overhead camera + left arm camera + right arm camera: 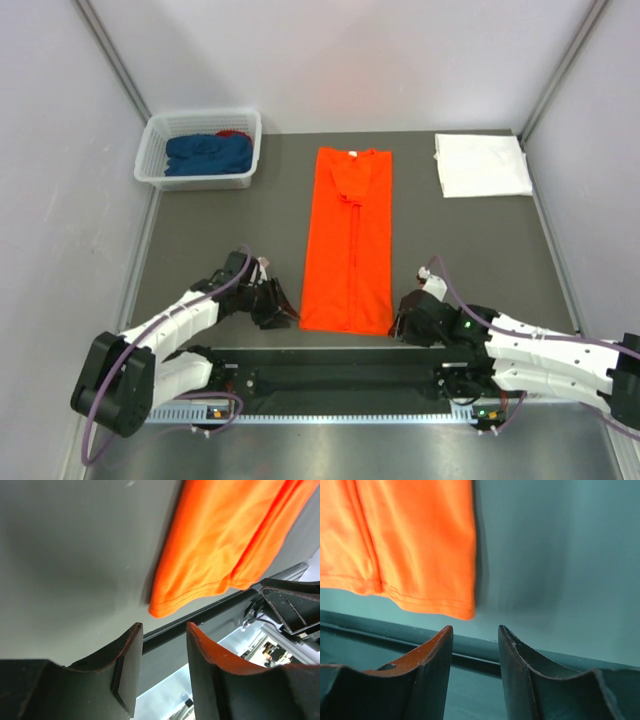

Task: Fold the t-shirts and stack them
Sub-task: Fold the tshirt

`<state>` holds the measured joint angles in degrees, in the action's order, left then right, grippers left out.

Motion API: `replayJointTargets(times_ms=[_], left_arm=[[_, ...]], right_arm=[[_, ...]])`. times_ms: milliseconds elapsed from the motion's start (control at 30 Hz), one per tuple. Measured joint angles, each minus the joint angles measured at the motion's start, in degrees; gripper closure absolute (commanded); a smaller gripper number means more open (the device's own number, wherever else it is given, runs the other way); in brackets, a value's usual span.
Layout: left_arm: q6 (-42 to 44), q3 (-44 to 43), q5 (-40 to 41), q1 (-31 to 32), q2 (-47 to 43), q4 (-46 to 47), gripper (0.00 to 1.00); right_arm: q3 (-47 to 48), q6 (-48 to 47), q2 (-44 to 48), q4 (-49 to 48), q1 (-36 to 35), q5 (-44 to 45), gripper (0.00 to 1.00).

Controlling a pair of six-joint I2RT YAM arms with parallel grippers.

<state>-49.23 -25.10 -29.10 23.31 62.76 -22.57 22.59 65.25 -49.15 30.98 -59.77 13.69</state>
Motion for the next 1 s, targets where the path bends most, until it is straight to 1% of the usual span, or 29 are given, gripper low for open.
replayJointTargets(times_ms=[233,467,733,833,933,1000], left_arm=[[-0.7,4.0,-0.8,1.3,0.2,4.2,0.55],[-0.7,5.1,-1.4,1.6,3.2,8.8,0.56],[-0.8,5.5,-2.2,1.9,4.2,11.1,0.59],[-0.8,5.5,-2.9,2.0,5.3,11.9,0.60],[-0.8,5.5,-3.0,2.1,5.4,12.1,0.64],[-0.7,5.5,-3.0,2.1,5.9,12.3,0.74]], right_arm=[[-3.5,1.5,1.1,-2.7,0.0,-2.5,0.59],[-4.5,3.4,0.7,-5.7,0.0,-3.3,0.59],[-5.8,6.5,1.6,-7.9,0.0,-3.5,0.59],[-6.0,7.0,1.5,-8.5,0.0,-3.4,0.61],[-6.0,7.1,0.9,-8.7,0.0,-3.3,0.68],[-6.0,7.3,0.5,-8.9,0.0,-3.3,0.78]])
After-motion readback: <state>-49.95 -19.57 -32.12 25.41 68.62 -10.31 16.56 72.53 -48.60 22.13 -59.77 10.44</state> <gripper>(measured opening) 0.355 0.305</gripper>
